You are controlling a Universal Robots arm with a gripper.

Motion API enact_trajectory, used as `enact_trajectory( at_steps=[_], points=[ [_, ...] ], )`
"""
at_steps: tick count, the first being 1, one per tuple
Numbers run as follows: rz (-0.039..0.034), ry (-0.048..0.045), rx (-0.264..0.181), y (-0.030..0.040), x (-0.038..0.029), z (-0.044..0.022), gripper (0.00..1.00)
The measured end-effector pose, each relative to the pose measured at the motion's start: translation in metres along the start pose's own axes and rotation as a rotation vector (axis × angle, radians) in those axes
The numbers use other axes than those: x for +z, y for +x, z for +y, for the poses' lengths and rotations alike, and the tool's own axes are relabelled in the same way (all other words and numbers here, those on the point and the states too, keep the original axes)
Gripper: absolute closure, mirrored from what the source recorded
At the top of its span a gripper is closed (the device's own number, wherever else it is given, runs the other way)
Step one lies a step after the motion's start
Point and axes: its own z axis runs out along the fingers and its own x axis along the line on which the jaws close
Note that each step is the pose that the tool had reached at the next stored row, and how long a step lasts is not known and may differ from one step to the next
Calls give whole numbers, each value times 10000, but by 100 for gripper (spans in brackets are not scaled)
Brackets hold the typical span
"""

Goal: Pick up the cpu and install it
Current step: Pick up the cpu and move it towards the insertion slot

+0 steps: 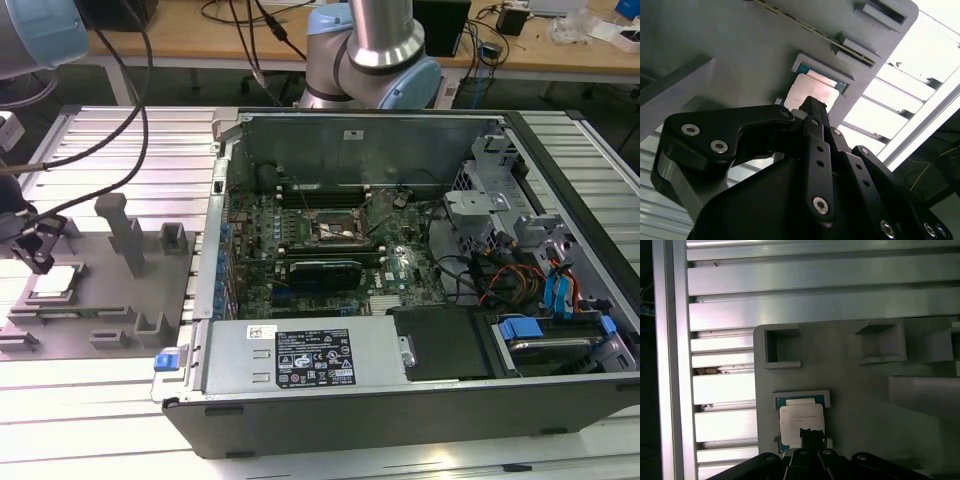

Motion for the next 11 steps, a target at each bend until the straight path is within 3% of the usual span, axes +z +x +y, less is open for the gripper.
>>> enact_trajectory(
  at_steps=[5, 11],
  points=[
    [-2, -2, -30, 10, 125, -6, 89],
    [-26, -3, -64, 20, 185, 20, 89]
  ],
)
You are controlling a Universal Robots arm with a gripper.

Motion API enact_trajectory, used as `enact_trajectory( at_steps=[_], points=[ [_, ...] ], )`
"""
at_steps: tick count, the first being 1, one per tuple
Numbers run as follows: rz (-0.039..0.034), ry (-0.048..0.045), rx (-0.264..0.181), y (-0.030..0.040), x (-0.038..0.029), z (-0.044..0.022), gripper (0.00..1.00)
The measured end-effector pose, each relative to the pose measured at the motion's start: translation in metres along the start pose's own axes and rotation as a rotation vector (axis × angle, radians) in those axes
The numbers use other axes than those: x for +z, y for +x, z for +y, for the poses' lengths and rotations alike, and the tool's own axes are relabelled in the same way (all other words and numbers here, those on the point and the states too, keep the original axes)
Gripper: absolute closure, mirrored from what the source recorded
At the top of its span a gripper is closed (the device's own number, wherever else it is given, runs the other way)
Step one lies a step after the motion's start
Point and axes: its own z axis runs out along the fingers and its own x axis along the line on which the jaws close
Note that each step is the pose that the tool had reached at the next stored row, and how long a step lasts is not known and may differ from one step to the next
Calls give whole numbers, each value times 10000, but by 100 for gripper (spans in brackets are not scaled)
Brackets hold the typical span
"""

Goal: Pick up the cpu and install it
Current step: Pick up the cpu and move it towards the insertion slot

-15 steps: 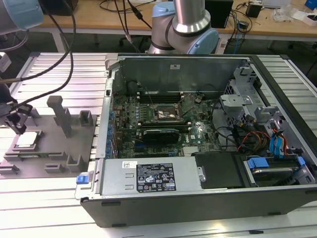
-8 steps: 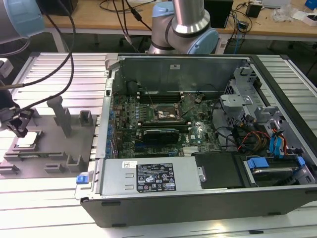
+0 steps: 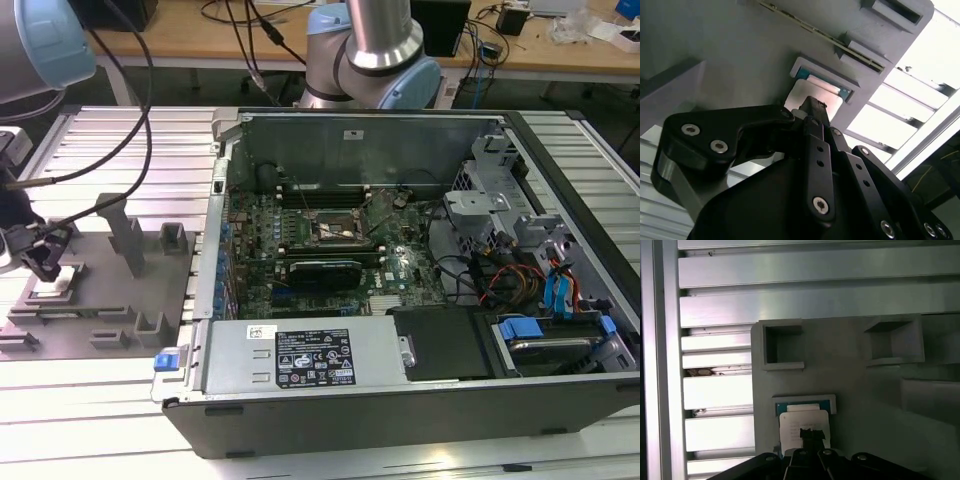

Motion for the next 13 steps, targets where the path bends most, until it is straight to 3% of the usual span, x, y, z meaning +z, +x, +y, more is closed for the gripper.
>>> enact_trajectory(
  at_steps=[3, 10, 13],
  points=[
    [-1, -1, -11, 27, 33, 10, 89],
    [0, 0, -10, 28, 33, 11, 89],
    [0, 0, -10, 29, 34, 11, 71]
  ],
)
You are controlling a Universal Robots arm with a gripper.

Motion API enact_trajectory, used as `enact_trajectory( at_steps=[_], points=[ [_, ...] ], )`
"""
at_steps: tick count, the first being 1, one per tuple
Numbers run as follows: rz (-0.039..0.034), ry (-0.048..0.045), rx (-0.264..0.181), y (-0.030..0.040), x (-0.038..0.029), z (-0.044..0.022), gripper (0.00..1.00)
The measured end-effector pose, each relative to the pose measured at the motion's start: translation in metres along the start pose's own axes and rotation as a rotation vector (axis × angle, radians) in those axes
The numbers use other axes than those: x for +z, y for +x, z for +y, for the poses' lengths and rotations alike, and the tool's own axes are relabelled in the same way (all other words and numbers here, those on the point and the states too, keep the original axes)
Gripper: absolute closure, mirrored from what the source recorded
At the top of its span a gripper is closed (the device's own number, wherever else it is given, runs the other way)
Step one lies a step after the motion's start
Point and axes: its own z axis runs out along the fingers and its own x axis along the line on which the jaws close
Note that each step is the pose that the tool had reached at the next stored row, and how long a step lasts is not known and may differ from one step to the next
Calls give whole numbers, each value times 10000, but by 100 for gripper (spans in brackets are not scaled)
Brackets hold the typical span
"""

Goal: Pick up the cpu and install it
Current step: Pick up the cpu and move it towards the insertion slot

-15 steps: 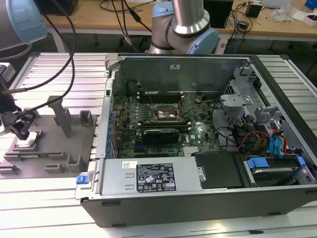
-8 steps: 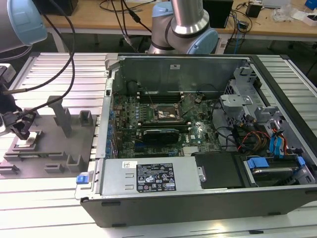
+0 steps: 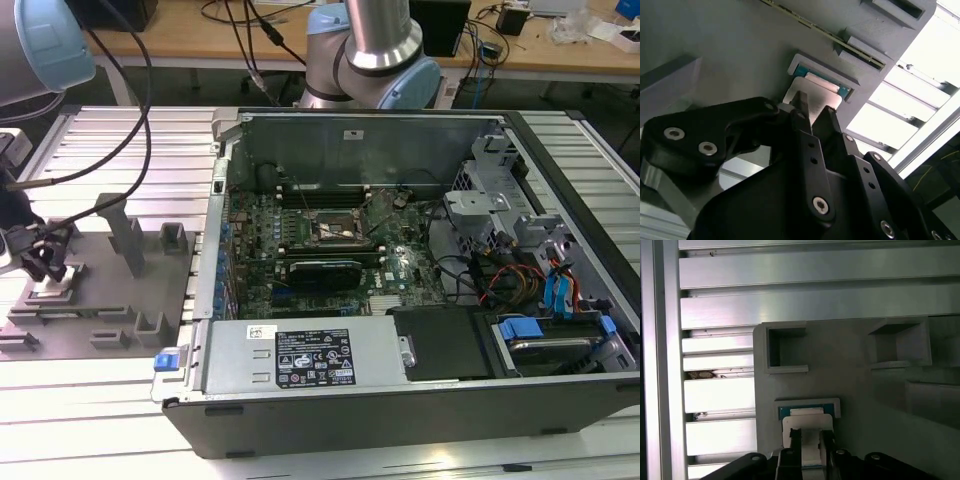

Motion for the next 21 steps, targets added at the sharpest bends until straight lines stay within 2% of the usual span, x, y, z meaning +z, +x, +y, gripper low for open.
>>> enact_trajectory(
  at_steps=[4, 5, 7, 15, 21],
  points=[
    [0, -1, 0, 0, 1, 0, 46],
    [-1, 0, 0, 0, 1, 0, 46],
    [0, 0, 0, 0, 1, 0, 34],
    [-2, -2, 0, 0, 10, 0, 34],
    [2, 1, 1, 2, 82, 3, 34]
  ],
)
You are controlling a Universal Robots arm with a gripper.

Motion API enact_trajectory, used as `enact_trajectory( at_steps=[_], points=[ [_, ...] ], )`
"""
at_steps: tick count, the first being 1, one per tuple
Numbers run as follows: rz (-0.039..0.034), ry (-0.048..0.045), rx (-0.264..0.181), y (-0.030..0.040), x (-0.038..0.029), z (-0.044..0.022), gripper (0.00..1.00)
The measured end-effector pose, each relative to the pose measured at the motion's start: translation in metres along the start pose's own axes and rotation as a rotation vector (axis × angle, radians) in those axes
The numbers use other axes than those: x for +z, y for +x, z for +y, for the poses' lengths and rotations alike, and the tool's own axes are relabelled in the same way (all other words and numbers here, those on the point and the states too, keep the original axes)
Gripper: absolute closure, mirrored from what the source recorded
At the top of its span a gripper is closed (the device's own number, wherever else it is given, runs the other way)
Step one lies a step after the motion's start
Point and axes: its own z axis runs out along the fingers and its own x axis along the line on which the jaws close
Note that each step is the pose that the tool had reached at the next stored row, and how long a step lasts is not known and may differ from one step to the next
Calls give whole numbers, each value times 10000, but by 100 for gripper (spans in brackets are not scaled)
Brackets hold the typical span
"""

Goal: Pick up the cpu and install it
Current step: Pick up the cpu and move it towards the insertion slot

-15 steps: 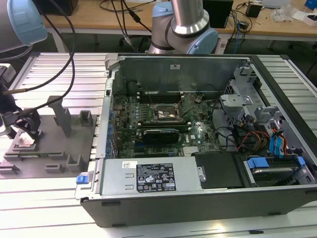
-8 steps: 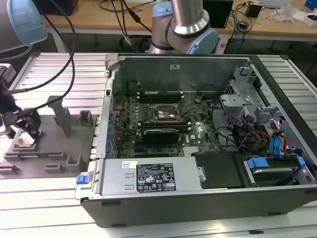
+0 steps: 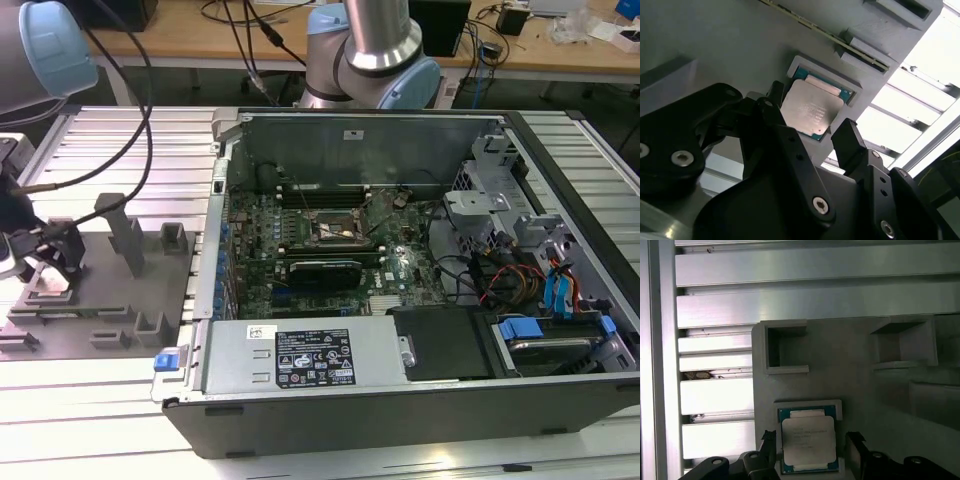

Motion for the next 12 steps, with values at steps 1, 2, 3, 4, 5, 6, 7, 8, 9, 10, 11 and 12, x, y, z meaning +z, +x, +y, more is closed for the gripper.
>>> enact_trajectory(
  at_steps=[1, 2, 3, 4, 5, 6, 7, 8, 9, 10, 11, 12],
  points=[
    [7, 4, 0, 0, 14, 3, 34],
    [19, 12, 0, 1, 29, 6, 34],
    [26, 16, 1, 1, 36, 8, 34],
    [26, 17, -1, 1, 46, 12, 34],
    [24, 16, -1, 2, 56, 13, 34],
    [25, 16, -1, 2, 65, 14, 34],
    [26, 17, 0, 3, 75, 15, 34],
    [25, 17, -1, 3, 81, 15, 34],
    [26, 17, -2, 3, 88, 15, 34],
    [28, 19, -2, 4, 90, 15, 34],
    [27, 18, -2, 6, 96, 16, 34],
    [26, 17, -2, 6, 100, 16, 34]
  ],
)
